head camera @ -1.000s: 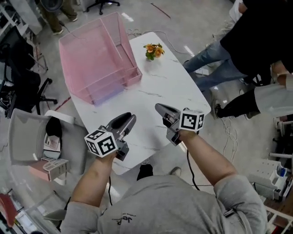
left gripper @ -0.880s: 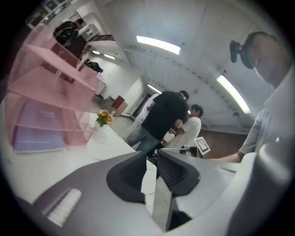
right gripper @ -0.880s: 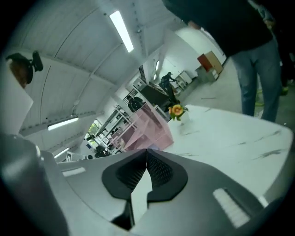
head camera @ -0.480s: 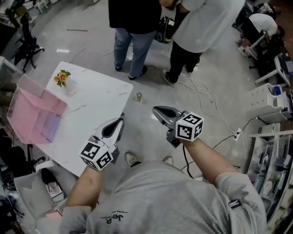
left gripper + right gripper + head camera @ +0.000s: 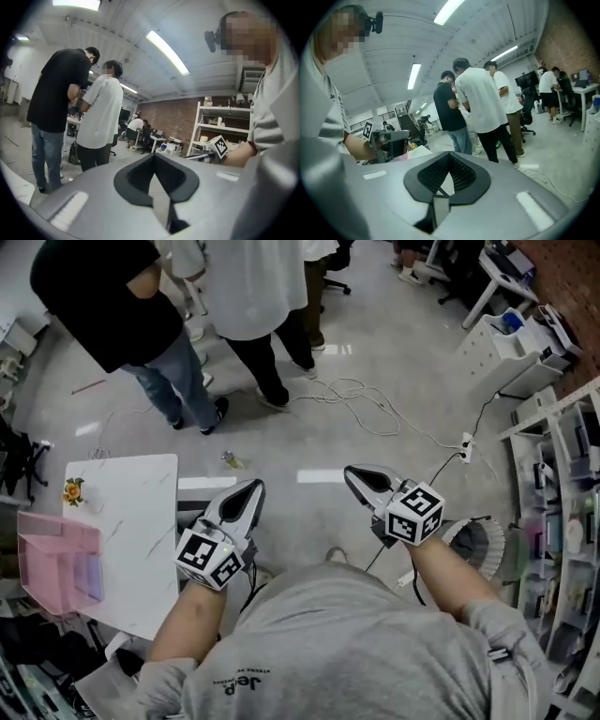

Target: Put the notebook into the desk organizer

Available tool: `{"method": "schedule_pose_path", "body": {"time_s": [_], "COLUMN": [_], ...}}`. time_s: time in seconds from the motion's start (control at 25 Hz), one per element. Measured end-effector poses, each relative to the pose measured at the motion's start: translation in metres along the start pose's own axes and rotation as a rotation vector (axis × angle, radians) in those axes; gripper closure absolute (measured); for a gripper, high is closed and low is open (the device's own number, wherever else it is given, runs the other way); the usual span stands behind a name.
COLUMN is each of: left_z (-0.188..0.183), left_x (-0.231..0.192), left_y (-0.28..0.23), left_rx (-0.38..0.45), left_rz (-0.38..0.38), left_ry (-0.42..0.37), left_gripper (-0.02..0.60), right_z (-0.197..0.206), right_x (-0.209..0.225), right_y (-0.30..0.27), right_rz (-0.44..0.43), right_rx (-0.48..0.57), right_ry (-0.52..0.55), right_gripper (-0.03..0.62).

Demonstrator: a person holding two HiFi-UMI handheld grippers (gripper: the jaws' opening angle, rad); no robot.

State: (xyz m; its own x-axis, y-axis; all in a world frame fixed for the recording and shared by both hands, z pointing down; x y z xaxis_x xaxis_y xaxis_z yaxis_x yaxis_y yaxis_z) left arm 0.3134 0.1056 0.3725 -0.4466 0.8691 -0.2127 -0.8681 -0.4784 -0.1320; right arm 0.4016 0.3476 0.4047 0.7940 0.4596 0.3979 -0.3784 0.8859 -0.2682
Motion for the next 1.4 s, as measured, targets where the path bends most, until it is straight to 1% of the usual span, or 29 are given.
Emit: {"method": "schedule_pose_path", "body": {"time_s": [0.08,0.16,0.24,0.4,0.52,0.64,0.8,0.96,1.4], "left_z": [-0.001,-0.004,-0.009,-0.013,-0.018,-0.024,-0.026,-0.024,-0.023], "left_x": [0.015,0.020,0.017,0.005,0.001,-0.003,-0.011,-0.014,-0.012], "left_y": [-0.019,-0.025,-0.021,-0.010,-0.007,-0.003,0.010,0.015,0.019], "left_rx": [0.001,0.003,0.008,0.003,0.007,0.027,0.051,0.060,0.063], "left_rz": [0.025,0.037,0.048,0.107,0.124,0.109,0.082,0.070,0.064], "left_ry": [-0.021,-0.025,-0.031,-0.048,-0.071,-0.086,-0.090,-0.061,-0.066], "left_gripper": [0.523,0.523,0.523,0.523,0.523,0.523,0.523,0.523,0.523], "right_z": [0.002,0.003,0.003,0.004,0.000,-0.007,-0.018,-0.020,-0.021], "right_x": [0.014,0.018,0.014,-0.002,-0.007,-0.010,-0.020,-0.024,-0.024], "right_y": [0.025,0.037,0.042,0.046,0.050,0.047,0.033,0.023,0.015], "right_rz": [0.041,0.074,0.103,0.180,0.217,0.220,0.194,0.166,0.156], "right_rx": [0.024,0.046,0.066,0.115,0.146,0.142,0.131,0.121,0.106], "right_ry": [-0.007,-0.015,-0.008,0.030,0.041,0.062,0.111,0.107,0.100], "right_gripper": [0.592,0.592,0.592,0.592,0.592,0.592,0.592,0.592,0.592]}}
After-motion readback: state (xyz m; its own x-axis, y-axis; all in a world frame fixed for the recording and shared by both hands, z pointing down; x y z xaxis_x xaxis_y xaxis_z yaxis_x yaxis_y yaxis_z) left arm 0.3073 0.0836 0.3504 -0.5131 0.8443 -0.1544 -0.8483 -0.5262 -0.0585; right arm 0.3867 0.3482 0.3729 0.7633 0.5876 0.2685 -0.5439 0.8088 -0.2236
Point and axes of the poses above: the fingertips, and each gripper's own axes: y backward along the fingers, x to its right, z out of its underside, the point moved 6 cm from there along y, backward along the fingers, and after that the axes turned 3 degrees about -y, right-handed, at the moved point
